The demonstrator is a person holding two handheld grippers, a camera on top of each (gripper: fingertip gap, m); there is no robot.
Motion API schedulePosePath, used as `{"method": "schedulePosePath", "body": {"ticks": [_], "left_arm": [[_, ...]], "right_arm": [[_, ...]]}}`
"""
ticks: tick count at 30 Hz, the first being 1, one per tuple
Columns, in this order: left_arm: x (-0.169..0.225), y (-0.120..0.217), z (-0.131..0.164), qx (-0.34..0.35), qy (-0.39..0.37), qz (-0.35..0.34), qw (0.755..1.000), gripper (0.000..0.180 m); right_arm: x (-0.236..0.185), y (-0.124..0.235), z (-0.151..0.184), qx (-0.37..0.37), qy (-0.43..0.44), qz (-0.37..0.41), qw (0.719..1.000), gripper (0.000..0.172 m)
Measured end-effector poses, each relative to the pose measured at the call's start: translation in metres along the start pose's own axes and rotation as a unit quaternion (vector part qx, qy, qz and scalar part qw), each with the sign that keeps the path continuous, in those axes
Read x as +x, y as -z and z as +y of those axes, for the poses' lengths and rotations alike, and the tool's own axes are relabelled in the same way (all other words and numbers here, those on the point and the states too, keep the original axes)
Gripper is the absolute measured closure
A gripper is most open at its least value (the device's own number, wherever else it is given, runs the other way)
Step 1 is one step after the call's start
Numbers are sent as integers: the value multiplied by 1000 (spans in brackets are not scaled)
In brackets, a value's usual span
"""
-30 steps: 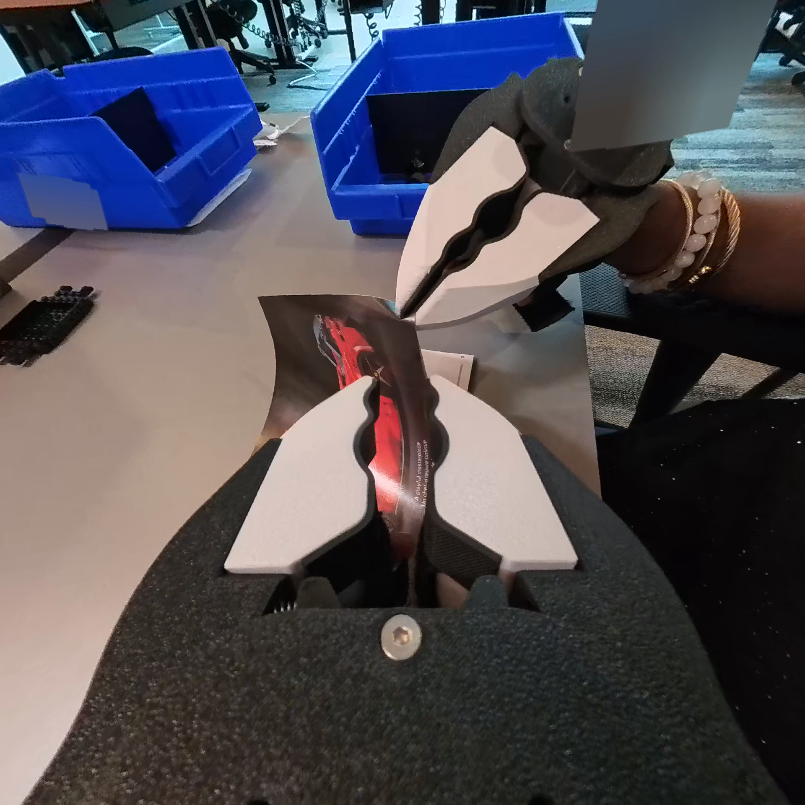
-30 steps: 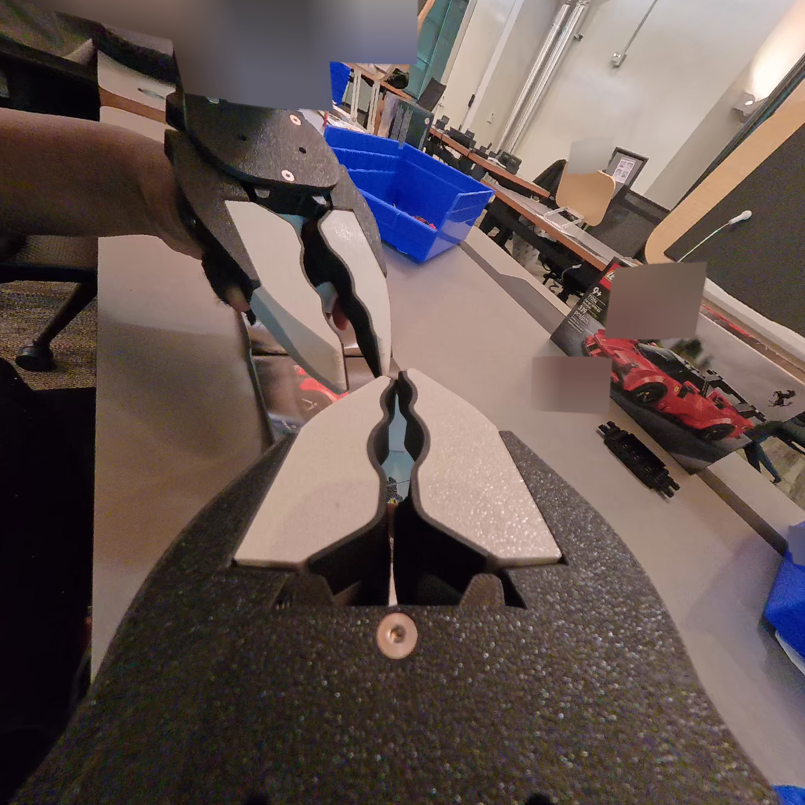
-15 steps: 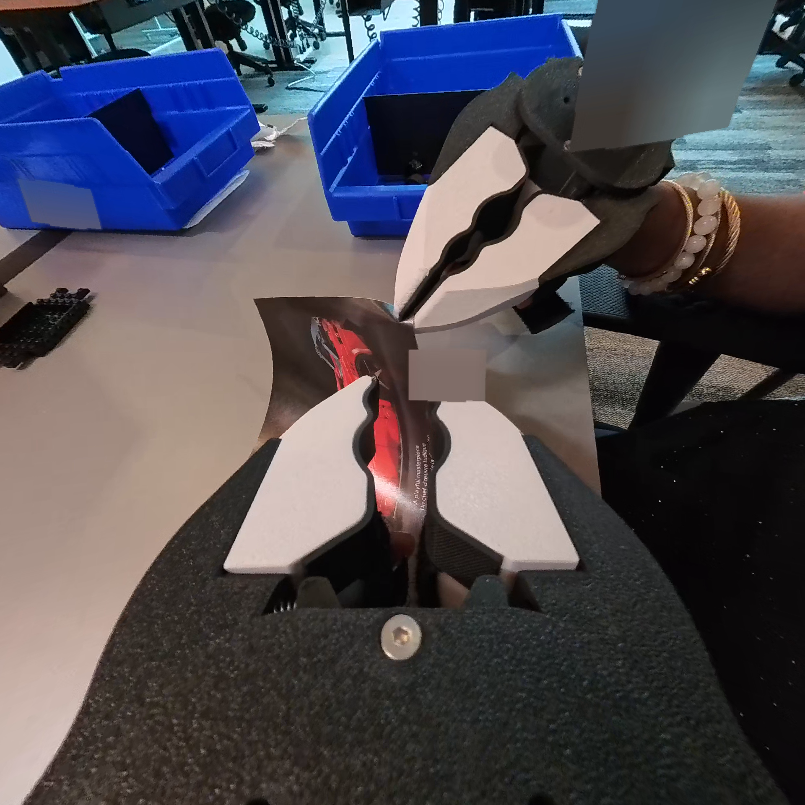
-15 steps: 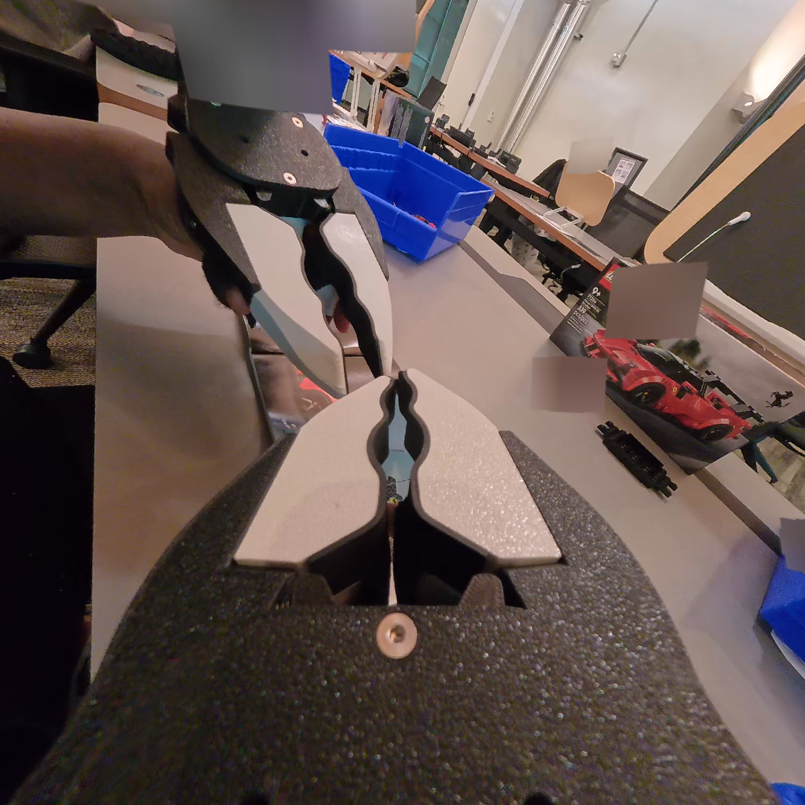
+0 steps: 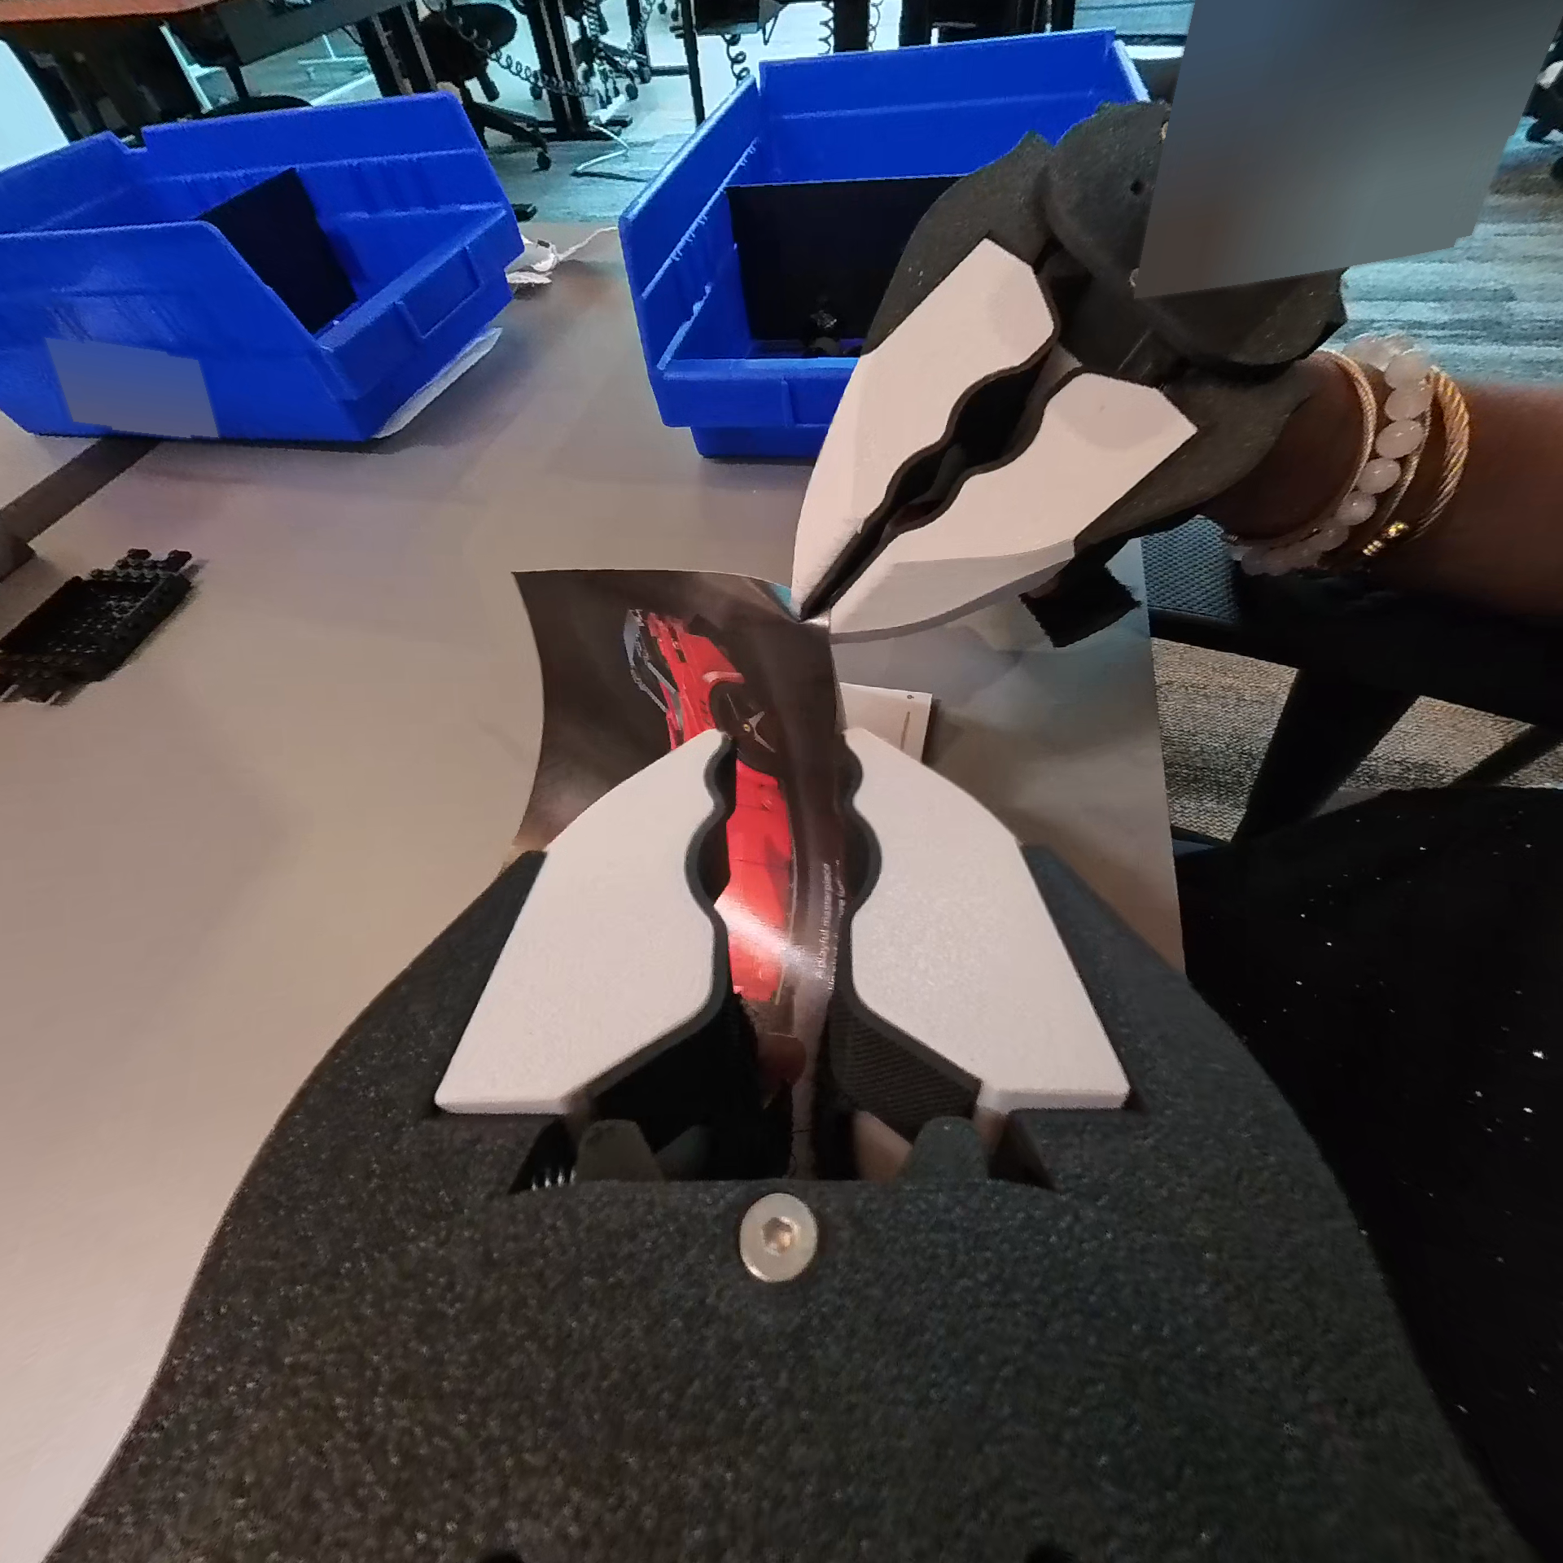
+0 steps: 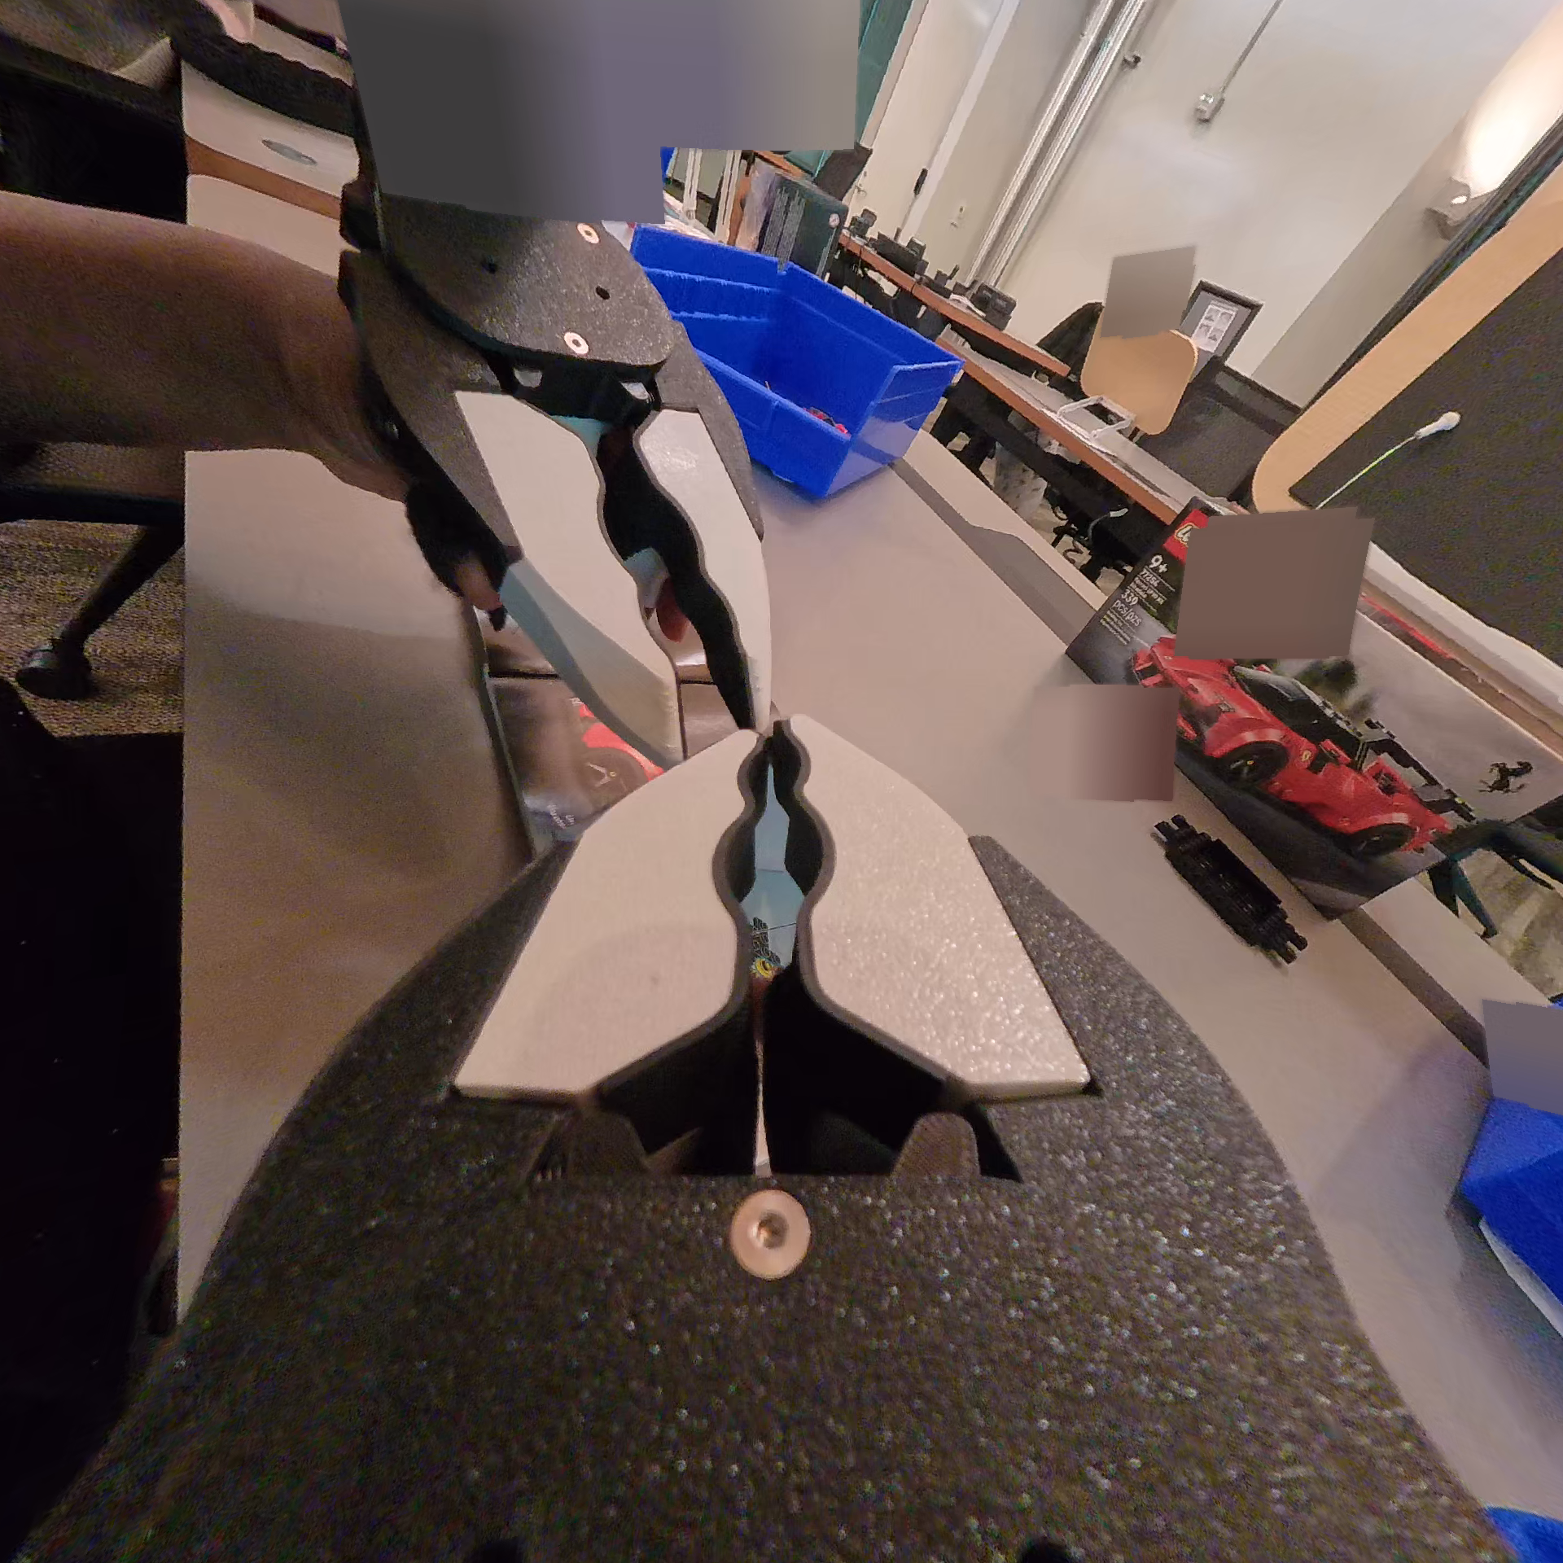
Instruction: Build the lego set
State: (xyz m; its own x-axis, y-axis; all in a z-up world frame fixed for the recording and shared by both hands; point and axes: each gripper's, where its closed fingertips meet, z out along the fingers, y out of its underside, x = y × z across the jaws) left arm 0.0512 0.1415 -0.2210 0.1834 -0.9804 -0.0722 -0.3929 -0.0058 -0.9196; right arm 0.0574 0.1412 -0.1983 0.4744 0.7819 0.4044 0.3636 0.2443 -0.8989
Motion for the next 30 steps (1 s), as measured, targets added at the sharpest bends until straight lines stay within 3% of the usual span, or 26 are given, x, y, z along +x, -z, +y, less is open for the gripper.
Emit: {"method": "schedulePosePath", "body": {"ticks": [7,13,24,30], "left_arm": [[-1,-2,2,-17,-54,-39,998,161],[10,-10,13,-51,-96,-24,994,176],[13,-9,12,-22,-46,14,999,180],[9,-5,13,-21,-33,9,999,180]], "right_arm": [[0,-1,3,-10,3,1,1000,171],[-4,-4,11,-35,16,-3,999,171],[-4,-2,10,-30,18,-3,999,170],[0,4,9,-30,12,2,999,161]]}}
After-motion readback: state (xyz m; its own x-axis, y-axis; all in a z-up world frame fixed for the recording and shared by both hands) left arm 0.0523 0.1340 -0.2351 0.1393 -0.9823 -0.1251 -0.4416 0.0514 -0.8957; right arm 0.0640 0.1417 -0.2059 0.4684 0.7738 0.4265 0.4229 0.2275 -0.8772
